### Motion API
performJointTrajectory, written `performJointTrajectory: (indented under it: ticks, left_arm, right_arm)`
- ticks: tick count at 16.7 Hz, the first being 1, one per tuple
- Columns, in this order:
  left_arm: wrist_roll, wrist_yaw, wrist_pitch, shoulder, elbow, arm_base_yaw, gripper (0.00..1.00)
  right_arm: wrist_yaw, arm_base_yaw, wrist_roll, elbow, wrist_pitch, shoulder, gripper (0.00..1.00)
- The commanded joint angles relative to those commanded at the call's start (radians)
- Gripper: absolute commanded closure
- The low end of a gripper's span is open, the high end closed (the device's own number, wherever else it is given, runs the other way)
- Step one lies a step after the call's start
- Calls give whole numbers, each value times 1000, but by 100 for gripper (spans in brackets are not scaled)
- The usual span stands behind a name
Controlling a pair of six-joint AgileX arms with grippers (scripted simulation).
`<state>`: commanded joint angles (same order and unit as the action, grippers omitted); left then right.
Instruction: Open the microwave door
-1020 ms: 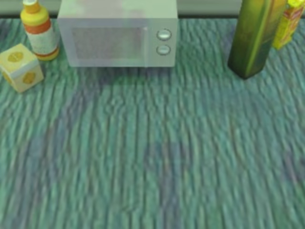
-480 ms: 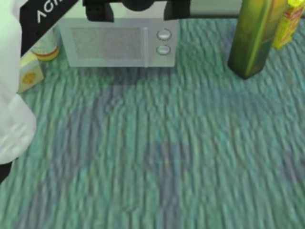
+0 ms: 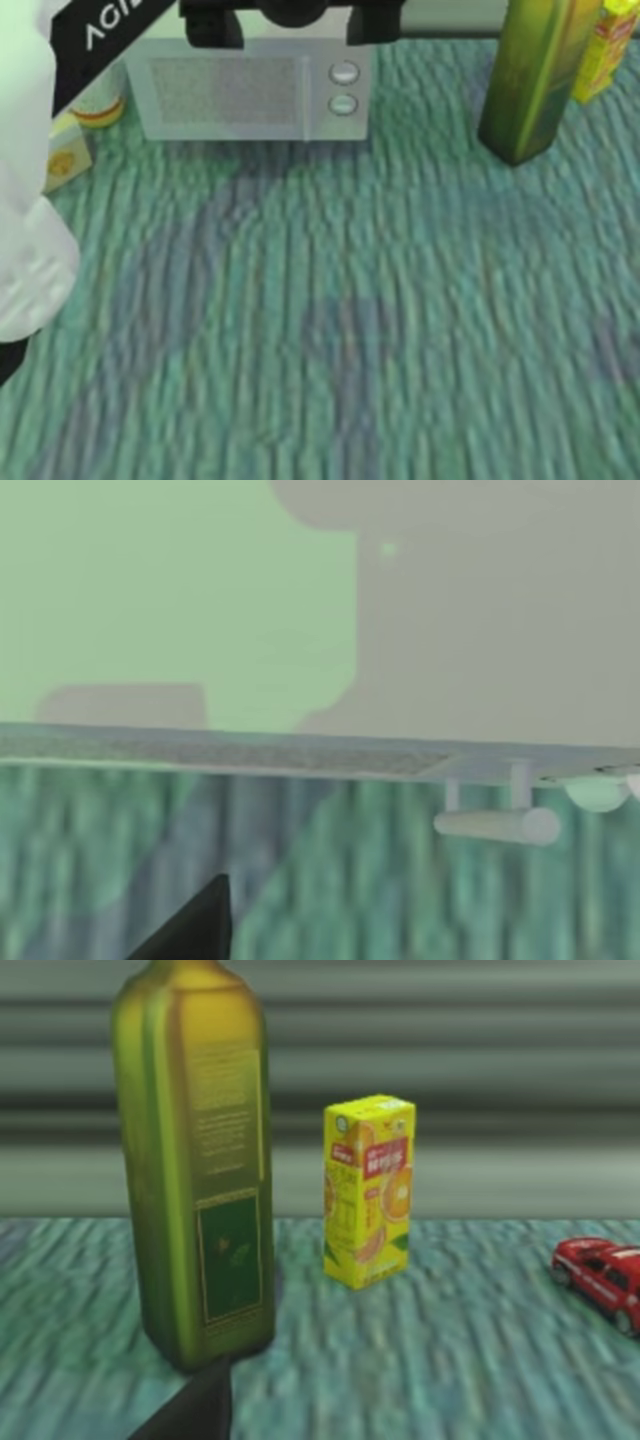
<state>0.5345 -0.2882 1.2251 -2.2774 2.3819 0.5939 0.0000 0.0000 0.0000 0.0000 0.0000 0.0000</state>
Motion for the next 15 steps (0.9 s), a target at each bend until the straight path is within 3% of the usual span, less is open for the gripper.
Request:
performJointTrajectory:
  ticks: [5,10,15]
  left_arm:
    - [-30,15,-162,-64,-86,-32,0]
    - [-36,18,-189,-76,-102,-38,0]
    - [-36,18,-189,-76,-102,-38,38]
  right_arm:
    - [0,0,0,0,0,0,0]
    - [0,0,0,0,0,0,0]
    - [0,0,0,0,0,0,0]
